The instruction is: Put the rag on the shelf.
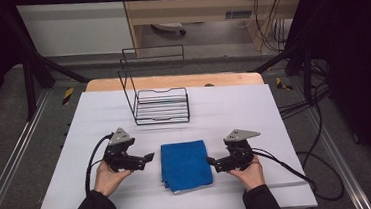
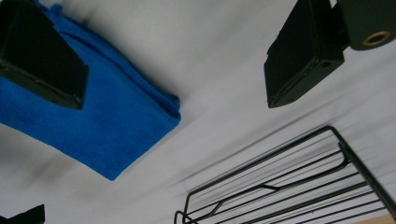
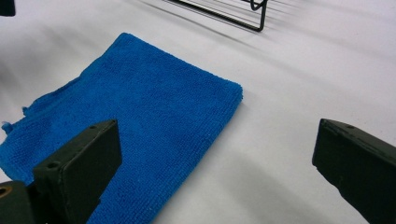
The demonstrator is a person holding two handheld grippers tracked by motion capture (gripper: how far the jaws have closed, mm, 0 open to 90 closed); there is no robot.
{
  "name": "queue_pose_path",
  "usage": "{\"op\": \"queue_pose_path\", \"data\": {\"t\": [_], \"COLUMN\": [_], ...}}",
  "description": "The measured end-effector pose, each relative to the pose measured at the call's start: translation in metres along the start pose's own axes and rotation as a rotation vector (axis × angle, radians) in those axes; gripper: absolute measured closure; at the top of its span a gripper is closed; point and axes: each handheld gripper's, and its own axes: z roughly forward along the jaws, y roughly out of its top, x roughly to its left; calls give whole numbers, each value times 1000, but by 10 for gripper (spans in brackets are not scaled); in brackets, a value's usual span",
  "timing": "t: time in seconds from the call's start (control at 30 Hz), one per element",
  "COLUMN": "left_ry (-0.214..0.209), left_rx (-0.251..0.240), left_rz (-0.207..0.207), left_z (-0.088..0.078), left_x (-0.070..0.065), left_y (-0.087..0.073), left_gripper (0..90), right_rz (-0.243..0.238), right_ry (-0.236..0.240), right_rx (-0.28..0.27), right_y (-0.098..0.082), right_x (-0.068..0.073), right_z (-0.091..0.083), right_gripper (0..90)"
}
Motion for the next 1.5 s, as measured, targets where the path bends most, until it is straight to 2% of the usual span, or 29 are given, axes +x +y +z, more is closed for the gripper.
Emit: {"op": "queue_pose_path", "data": {"t": [0.17, 0.37, 0.47, 0.7, 0.97, 1.1, 1.4, 1.5], "left_ry": [-11, -28, -21, 5, 6, -4, 11, 2], "left_rx": [13, 43, 60, 107, 141, 152, 159, 166], "left_rz": [-3, -39, -59, -87, -134, -155, -157, -160], "left_z": [17, 39, 46, 60, 72, 77, 85, 85], "left_x": [-3, -2, -1, -3, -2, -2, -7, -9], "left_y": [11, 14, 13, 8, 5, 4, 4, 4], "left_gripper": [99, 174, 205, 342, 528, 575, 667, 710], "right_rz": [-5, -6, -10, -18, -18, -15, -12, -8], "right_ry": [0, -2, -4, -4, 3, 4, 8, 9], "right_rx": [15, 28, 33, 35, 39, 38, 37, 38], "right_y": [-1, -2, -3, -4, -5, -5, -4, -4], "right_x": [1, 1, 1, 1, 2, 2, 2, 2], "right_z": [1, 3, 3, 4, 6, 7, 7, 7], "right_gripper": [19, 21, 21, 22, 33, 34, 36, 37]}}
